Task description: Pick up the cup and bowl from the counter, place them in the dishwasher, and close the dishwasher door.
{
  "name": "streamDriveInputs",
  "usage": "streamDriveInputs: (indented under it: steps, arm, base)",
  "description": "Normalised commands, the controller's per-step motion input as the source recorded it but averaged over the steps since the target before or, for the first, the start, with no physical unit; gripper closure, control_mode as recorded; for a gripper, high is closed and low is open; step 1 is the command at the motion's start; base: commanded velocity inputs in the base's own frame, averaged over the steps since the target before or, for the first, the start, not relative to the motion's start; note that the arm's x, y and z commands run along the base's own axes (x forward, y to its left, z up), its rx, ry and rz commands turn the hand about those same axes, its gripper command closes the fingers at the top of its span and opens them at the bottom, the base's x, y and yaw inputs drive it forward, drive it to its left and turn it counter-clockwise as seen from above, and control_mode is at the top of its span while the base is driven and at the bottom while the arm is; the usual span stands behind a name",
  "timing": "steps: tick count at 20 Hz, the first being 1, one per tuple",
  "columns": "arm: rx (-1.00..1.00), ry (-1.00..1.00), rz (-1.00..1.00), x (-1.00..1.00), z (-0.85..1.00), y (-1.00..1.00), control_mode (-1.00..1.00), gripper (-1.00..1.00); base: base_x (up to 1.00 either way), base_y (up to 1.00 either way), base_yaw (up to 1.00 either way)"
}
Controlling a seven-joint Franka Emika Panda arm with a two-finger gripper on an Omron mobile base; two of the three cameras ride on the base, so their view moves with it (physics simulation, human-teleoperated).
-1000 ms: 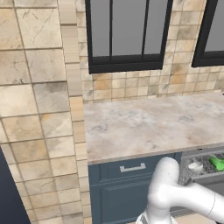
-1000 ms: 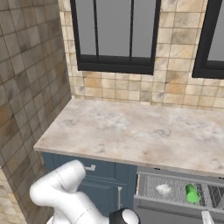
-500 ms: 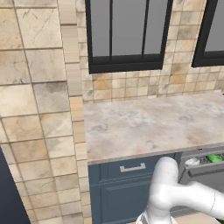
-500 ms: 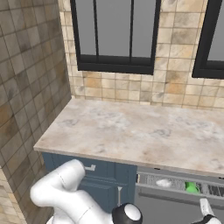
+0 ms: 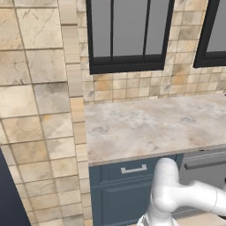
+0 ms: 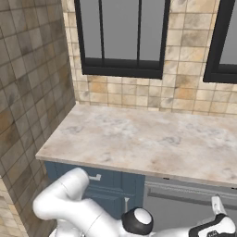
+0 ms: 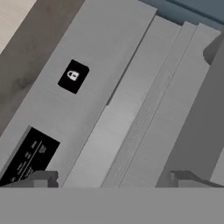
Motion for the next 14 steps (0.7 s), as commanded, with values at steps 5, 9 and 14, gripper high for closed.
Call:
streamDriveInputs:
  steps: [5, 9, 14]
  arm:
    - [-0.05, -0.44, 0.21, 0.12, -1.0, -0.35, -1.0, -1.0]
    - [-0.07, -0.42, 0.22, 0.08, -1.0, -0.36, -1.0, -1.0]
    - [-0.13, -0.4, 0.23, 0.13, -1.0, -0.3, -1.0, -1.0]
  base:
    - [0.0, 0.0, 0.0]
    - [0.0, 0.0, 0.0]
    - [0.0, 0.0, 0.0]
